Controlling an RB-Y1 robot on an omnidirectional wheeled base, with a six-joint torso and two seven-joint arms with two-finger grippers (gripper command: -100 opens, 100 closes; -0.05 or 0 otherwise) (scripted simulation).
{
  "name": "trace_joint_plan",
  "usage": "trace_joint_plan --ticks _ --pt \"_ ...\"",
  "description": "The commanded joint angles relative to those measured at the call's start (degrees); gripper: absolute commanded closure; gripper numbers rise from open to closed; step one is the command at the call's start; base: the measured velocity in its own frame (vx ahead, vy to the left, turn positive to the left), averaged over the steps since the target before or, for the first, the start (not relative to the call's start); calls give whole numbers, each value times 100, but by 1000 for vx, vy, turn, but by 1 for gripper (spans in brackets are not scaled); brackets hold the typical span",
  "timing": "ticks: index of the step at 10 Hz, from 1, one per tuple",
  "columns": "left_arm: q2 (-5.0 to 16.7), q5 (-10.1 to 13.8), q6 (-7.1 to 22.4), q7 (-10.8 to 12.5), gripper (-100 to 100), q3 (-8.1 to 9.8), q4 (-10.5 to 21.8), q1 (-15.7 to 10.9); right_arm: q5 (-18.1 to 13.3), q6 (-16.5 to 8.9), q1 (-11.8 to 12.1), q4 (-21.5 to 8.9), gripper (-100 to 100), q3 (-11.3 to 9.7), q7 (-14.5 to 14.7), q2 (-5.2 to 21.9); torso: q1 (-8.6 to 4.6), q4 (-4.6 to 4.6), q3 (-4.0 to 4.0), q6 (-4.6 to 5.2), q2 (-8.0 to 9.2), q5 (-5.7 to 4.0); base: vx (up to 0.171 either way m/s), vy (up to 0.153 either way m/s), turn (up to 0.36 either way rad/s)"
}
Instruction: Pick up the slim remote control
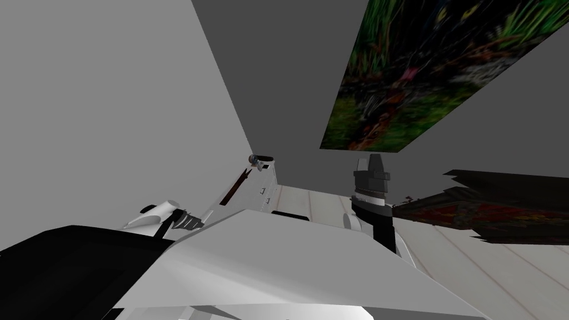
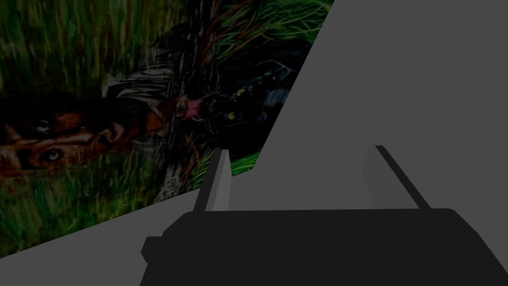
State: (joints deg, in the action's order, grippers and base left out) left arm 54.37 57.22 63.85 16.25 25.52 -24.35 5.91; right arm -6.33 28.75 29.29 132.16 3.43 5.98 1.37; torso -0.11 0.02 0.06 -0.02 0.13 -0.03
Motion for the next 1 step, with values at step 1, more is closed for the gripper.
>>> trace_joint_plan --ticks 1 --pt "0 0 0 0 0 0 0 0 0 0 0 0 0 0 0 0 0 0 0 0 0 0 0 0 0"
